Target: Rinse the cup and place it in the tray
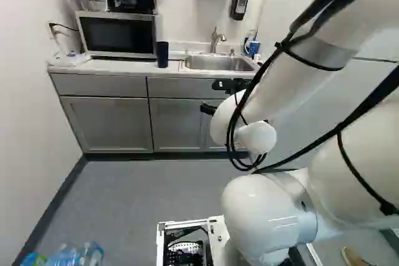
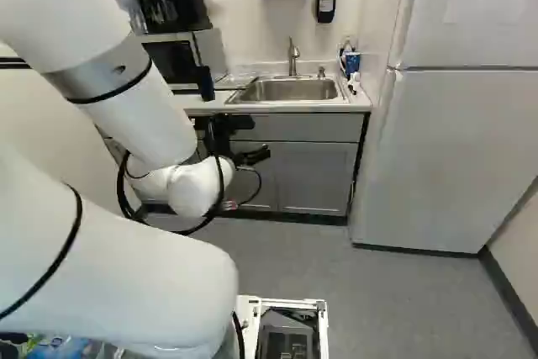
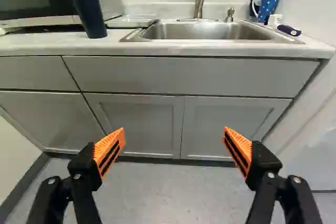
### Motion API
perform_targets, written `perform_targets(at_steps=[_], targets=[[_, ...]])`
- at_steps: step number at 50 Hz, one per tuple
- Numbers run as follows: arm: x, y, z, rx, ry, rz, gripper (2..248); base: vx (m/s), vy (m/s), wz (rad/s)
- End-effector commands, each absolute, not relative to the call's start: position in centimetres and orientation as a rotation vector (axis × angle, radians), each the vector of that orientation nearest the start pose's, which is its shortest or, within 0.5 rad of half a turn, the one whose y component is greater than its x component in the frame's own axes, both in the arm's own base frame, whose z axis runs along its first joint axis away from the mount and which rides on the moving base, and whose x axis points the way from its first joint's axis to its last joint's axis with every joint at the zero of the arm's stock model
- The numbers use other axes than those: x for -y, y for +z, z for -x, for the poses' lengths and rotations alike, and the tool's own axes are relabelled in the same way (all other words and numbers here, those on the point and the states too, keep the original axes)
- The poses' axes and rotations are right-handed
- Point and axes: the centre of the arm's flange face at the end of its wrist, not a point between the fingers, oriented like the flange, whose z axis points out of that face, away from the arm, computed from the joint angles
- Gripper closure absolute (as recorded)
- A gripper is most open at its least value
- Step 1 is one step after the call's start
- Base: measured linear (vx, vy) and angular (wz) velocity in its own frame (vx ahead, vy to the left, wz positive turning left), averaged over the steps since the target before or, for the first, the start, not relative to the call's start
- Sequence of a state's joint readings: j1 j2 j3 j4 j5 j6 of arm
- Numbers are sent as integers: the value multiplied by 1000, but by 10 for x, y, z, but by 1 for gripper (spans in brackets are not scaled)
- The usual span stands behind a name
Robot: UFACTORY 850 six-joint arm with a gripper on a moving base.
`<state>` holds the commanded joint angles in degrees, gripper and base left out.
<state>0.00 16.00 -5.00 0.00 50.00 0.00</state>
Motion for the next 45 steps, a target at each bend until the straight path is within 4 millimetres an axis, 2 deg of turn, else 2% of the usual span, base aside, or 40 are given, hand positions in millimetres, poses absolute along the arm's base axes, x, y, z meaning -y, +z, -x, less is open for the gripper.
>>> perform_targets(at_steps=[45], targets=[[0, 415, -312, 0, -1978, 2440, 3, 0, 0, 0]])
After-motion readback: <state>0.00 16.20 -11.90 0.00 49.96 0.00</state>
